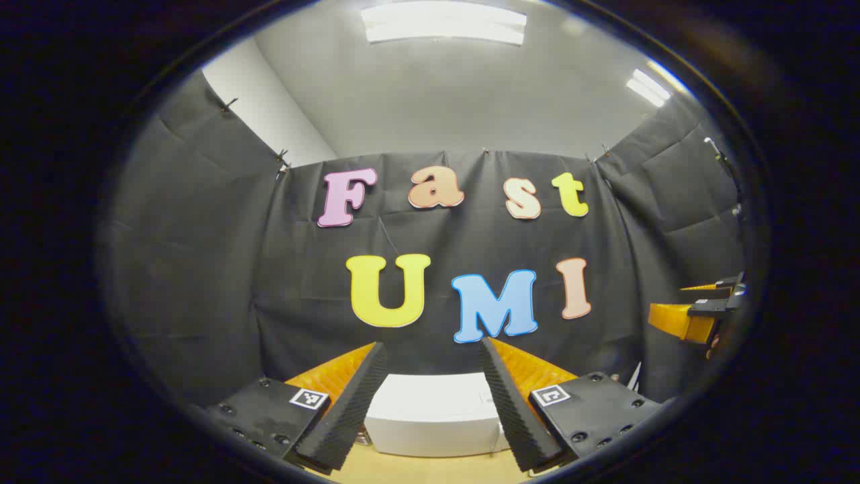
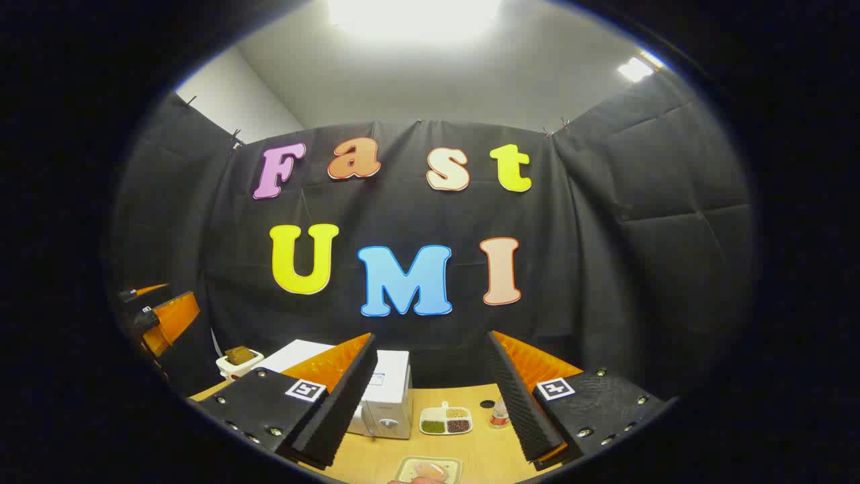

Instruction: Open the microwave oven with the left hand, put the food in, and close the microwave oven.

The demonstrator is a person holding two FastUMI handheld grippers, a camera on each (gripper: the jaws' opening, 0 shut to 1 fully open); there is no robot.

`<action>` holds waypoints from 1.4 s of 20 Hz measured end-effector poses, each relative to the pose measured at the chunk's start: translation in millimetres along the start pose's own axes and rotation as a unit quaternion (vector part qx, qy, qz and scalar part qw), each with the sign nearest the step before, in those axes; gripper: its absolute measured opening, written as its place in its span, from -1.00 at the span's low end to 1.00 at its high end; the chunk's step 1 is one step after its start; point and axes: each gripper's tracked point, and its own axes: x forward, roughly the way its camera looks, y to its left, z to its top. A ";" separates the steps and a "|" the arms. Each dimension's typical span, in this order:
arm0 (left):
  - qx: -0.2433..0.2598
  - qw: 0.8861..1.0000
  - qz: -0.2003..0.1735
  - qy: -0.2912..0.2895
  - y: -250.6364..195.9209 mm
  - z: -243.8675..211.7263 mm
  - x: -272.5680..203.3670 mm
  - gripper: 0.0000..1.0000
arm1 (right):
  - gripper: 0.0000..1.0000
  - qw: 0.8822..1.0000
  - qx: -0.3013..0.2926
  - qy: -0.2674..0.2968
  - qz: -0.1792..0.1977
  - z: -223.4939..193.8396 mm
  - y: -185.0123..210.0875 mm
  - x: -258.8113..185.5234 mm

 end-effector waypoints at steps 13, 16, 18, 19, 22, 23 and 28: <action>-0.039 0.998 -0.045 0.031 -33.2 -19.4 4.9 0.89 | 0.96 1.000 0.003 -0.006 0.000 0.5 -8.2 3.7; -0.034 0.998 -0.046 0.032 -35.4 -22.7 8.1 0.89 | 0.96 1.000 0.000 -0.005 0.002 -2.1 -9.3 4.5; -0.036 0.998 -0.051 0.016 -41.1 -20.1 8.2 0.87 | 0.96 1.000 -0.003 -0.003 0.003 -5.2 -11.7 6.3; -0.039 0.998 -0.052 0.010 -44.3 -18.3 8.5 0.87 | 0.96 1.000 -0.004 -0.002 0.003 -6.2 -13.4 6.3; -0.044 0.998 -0.049 0.011 -52.4 -34.9 15.2 0.89 | 0.96 1.000 -0.001 0.001 0.003 -13.5 -18.9 8.6; -0.043 0.998 -0.047 0.018 -55.2 -46.0 17.9 0.86 | 0.96 1.000 -0.002 0.004 0.004 -17.0 -21.2 8.9; -0.050 0.996 -0.050 0.048 -78.1 -112.5 32.1 0.89 | 0.96 1.000 -0.004 0.012 0.004 -38.2 -33.2 7.7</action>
